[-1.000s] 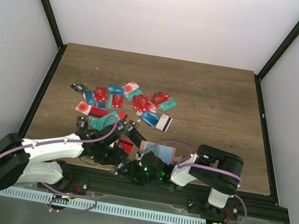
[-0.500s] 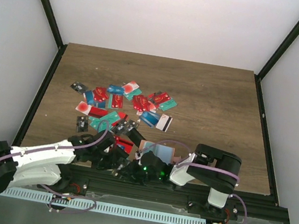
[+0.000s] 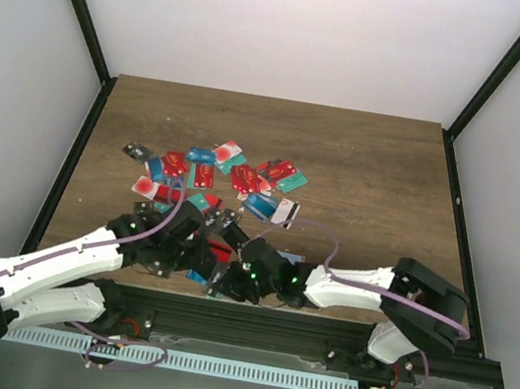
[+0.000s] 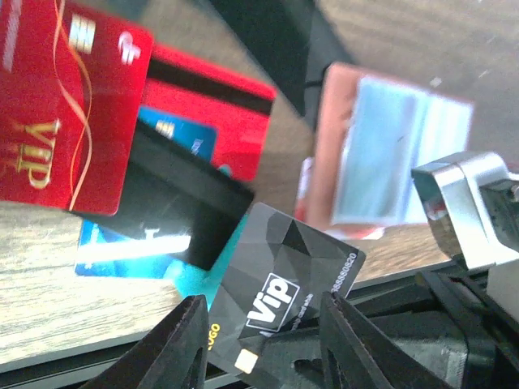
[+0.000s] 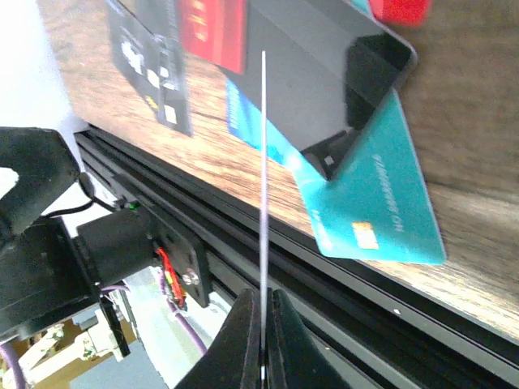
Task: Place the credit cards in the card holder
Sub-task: Pick up the credit card from the center of the board, then insert the credit card into the card holder.
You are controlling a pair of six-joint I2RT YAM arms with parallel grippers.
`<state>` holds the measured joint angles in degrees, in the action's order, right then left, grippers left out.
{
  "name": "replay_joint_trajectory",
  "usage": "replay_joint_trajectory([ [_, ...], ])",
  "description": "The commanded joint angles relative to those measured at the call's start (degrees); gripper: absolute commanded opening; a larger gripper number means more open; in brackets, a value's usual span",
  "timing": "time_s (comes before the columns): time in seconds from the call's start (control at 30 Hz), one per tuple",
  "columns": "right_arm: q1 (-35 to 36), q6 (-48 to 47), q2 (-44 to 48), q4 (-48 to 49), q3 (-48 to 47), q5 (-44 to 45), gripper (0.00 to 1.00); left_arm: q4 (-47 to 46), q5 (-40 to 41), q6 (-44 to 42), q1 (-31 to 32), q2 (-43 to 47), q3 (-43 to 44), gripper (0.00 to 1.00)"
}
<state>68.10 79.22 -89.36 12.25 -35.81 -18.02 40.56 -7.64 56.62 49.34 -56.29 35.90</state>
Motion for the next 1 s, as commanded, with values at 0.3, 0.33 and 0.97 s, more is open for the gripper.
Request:
replay_joint_trajectory([
  [0.3,-15.15,-28.87,15.77,-19.53,-10.6,-8.48,0.01,3.09,-8.52,-17.88,-9.17,0.77,19.24,0.52],
  [0.33,-16.35,-31.72,17.06,-20.57,-11.28,-9.48,0.01,1.25,-11.77,-18.97,-10.31,0.94,19.95,0.53],
  [0.97,-31.4,-45.3,28.36,-18.82,-12.86,-38.06,0.01,-24.02,-36.75,-19.97,-13.74,-1.8,17.69,0.46],
])
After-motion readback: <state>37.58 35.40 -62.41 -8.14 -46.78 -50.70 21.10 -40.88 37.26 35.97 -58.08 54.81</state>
